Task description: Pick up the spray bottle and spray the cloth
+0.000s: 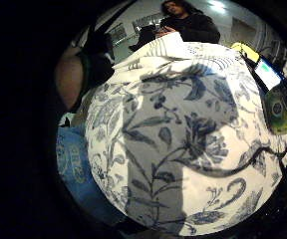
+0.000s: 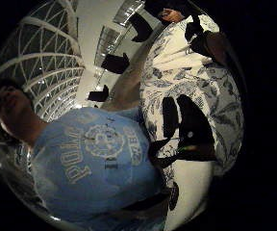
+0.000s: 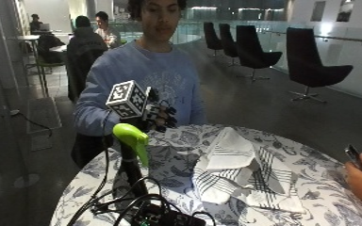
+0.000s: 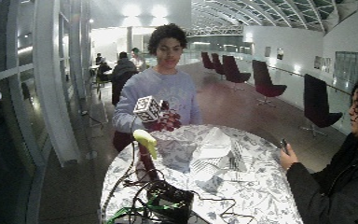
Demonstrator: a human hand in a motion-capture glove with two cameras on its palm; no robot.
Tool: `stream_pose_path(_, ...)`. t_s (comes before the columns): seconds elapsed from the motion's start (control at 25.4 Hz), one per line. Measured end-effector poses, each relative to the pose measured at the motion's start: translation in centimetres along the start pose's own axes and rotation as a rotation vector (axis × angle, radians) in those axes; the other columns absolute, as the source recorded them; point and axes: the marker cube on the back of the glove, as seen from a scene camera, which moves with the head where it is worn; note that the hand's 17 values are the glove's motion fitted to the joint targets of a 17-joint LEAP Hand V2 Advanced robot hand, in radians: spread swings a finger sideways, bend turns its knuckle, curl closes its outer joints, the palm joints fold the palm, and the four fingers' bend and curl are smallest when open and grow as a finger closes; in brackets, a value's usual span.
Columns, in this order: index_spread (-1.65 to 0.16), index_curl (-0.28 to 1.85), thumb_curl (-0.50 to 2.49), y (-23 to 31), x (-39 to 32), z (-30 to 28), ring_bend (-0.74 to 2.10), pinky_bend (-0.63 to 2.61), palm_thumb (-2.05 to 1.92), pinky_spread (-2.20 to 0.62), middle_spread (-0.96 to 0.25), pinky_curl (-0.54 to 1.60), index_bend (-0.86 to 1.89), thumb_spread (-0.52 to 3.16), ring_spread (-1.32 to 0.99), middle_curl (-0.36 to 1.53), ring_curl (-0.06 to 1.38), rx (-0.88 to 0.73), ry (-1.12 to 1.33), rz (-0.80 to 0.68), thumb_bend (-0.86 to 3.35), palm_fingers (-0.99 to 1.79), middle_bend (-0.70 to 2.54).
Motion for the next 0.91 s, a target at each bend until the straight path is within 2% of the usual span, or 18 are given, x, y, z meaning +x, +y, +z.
stream_pose_path(0.2, -0.23, 0.16, 0.15, 1.1, 2.2, -2.4, 0.39, 0.24, 0.59, 0.12, -0.03, 0.13, 0.19, 0.65, -0.01, 0.17, 0.18, 0.086, -0.104, 0.08, 0.39, 0.84, 0.41)
stream_pose_path(0.55, -0.31, 0.2, 0.21, 3.1, 6.7, -8.1, 0.41, 0.27, 0.6, 0.14, -0.04, 0.22, 0.11, 0.97, -0.02, 0.24, 0.25, 0.336, -0.522, 0.3, 0.35, 0.82, 0.39)
stream_pose_path(0.91, -0.33, 0.21, 0.24, 2.9, 11.6, -10.4, 0.42, 0.27, 0.61, 0.14, -0.04, 0.26, 0.11, 1.08, -0.02, 0.29, 0.29, 0.464, -0.49, 0.402, 0.28, 0.81, 0.37)
